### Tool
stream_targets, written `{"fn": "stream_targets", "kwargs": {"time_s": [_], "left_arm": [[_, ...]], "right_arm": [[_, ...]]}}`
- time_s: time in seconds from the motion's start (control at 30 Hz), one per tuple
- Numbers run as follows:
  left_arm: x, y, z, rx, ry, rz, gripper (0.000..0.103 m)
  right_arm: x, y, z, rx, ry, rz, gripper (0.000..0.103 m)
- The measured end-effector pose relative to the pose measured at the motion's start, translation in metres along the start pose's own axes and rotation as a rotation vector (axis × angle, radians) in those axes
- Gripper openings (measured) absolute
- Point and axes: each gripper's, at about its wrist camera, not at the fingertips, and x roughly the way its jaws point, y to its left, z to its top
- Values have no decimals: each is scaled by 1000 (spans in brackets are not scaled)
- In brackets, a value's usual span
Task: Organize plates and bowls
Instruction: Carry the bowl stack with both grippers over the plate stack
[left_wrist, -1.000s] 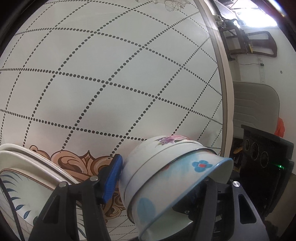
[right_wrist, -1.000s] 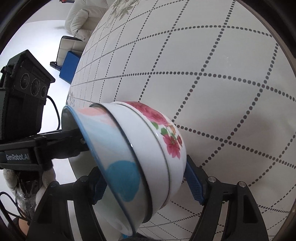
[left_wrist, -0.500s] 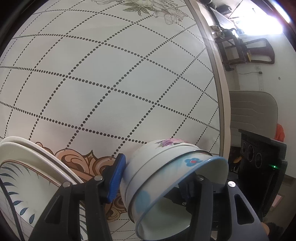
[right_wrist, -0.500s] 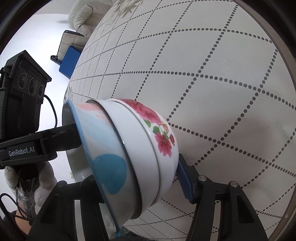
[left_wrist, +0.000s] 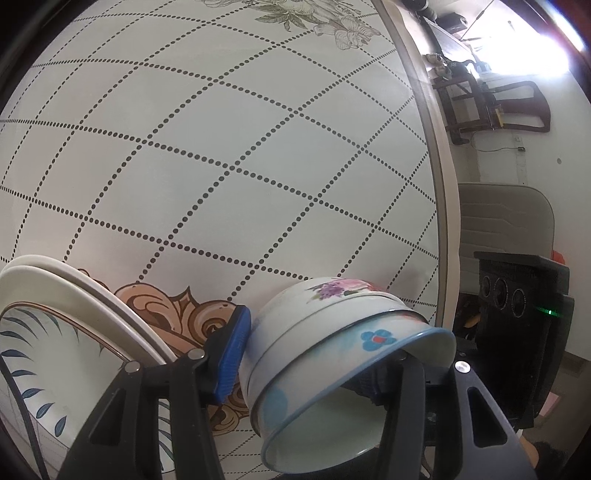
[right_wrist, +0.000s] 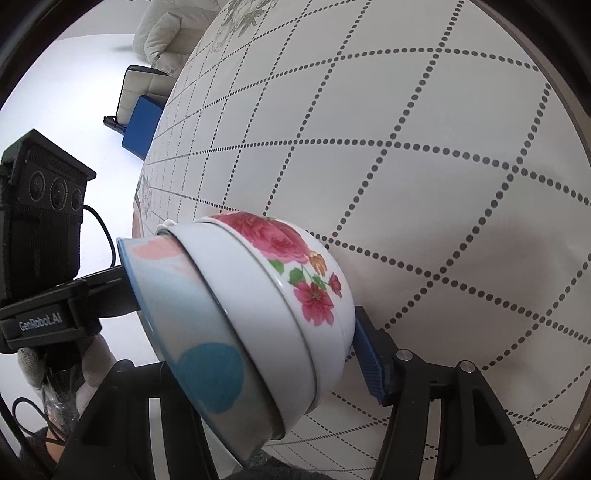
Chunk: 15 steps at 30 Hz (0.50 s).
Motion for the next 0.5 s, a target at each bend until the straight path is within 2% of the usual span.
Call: {"fn": "stream_targets", "kwargs": {"time_s": [0.33,0.5], "left_arm": [[0,15,-1,-68,10,-66,48],[2,18,-5,-86,31,-59,48]], "right_arm": [[2,12,4,-17,17,-19,62],[6,9,10,-22,25,-25,62]]}}
